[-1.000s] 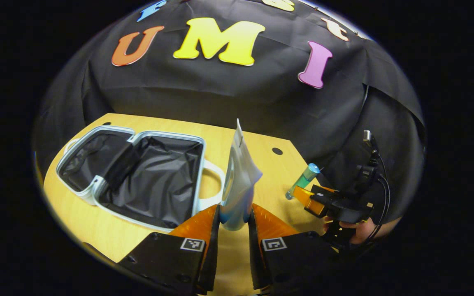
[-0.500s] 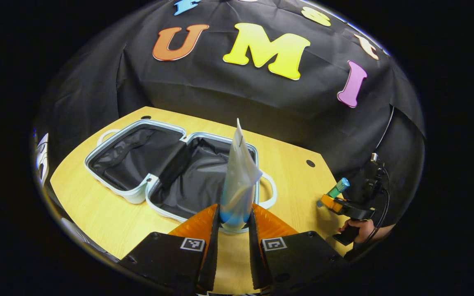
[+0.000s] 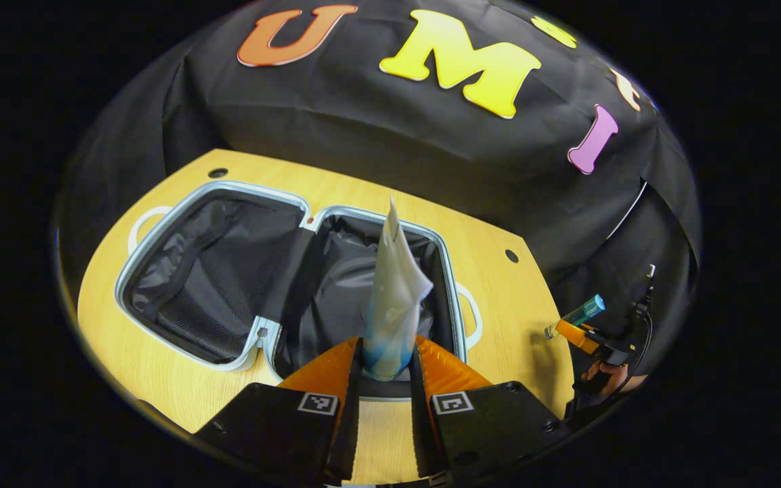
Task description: First open the suitcase, pack the skin care products into it, and then close the suitcase.
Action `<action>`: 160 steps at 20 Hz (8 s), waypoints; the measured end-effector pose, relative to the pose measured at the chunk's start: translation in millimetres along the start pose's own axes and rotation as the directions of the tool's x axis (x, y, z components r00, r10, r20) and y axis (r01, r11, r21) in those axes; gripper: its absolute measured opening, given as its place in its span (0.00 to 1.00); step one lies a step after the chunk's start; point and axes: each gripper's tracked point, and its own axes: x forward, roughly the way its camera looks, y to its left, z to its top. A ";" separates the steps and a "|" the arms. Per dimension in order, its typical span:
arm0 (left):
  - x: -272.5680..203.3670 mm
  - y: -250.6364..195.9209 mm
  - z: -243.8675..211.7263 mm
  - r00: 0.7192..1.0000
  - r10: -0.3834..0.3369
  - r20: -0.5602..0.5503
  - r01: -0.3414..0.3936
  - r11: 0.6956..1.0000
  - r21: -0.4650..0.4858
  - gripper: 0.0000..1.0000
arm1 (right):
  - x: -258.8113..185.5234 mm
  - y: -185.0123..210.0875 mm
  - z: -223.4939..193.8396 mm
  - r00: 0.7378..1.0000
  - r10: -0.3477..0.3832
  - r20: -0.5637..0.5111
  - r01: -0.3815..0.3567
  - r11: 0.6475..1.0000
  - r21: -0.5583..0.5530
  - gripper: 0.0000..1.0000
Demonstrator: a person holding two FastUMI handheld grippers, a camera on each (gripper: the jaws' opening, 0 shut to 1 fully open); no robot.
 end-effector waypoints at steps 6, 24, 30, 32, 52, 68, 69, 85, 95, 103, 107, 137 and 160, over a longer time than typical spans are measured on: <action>38.4 34.5 -15.4 0.949 -0.002 -0.316 0.018 0.999 0.049 0.43 | -63.8 23.4 1.4 0.990 0.141 -0.028 -0.136 0.982 0.132 0.34; 97.4 76.7 -42.2 0.663 0.195 -0.722 -0.097 0.980 0.176 0.34 | -123.2 5.7 2.3 0.992 0.127 0.023 -0.128 0.956 0.264 0.33; 99.7 72.9 -44.6 0.661 0.176 -0.730 -0.087 0.983 0.159 0.40 | -125.1 10.3 2.6 0.990 0.137 0.021 -0.138 0.956 0.260 0.33; 99.6 72.7 -46.1 0.662 0.175 -0.729 -0.094 0.984 0.152 0.41 | -125.3 14.9 3.7 0.989 0.148 0.021 -0.148 0.956 0.251 0.34; -90.0 13.6 -68.5 0.990 0.116 0.086 -0.125 0.986 0.107 0.99 | -16.2 304.1 21.3 0.791 0.511 -0.336 -0.537 0.843 0.019 0.34; -197.8 42.0 -133.8 0.924 0.295 0.243 -0.254 0.949 -0.188 0.99 | 112.9 338.7 -81.9 0.673 0.198 -0.713 -0.054 0.974 0.220 0.34; -200.4 43.0 -132.5 0.923 0.296 0.246 -0.250 0.947 -0.202 0.99 | 115.8 337.2 -83.2 0.678 0.182 -0.712 -0.035 0.976 0.216 0.34; -200.0 66.7 -81.9 0.905 0.243 0.349 -0.214 0.969 -0.121 0.98 | 55.7 322.2 -20.6 0.872 0.202 -0.446 -0.237 0.971 -0.023 0.63; -147.7 211.8 50.1 0.878 0.224 0.422 -0.146 0.967 -0.209 0.99 | -95.0 236.6 55.6 0.941 0.337 -0.029 -0.333 0.908 -0.253 0.69; -50.7 346.0 99.2 0.919 0.325 0.223 -0.260 0.926 -0.275 0.96 | -109.7 157.3 33.8 0.974 0.218 -0.058 -0.225 0.958 -0.179 0.71; -11.4 387.7 83.0 0.912 0.401 0.090 -0.363 0.889 -0.280 0.95 | -109.7 127.1 30.7 0.987 0.144 -0.076 -0.152 0.982 -0.114 0.71; -128.2 63.6 189.0 0.782 0.355 0.513 -0.403 0.915 -0.018 0.12 | -200.1 26.4 75.9 0.963 0.010 0.268 0.004 0.999 -0.053 0.71; 122.1 -147.7 15.5 0.953 0.106 0.285 -0.204 0.917 0.343 0.12 | -247.7 -97.6 49.6 0.958 -0.228 0.172 0.237 0.971 -0.034 0.75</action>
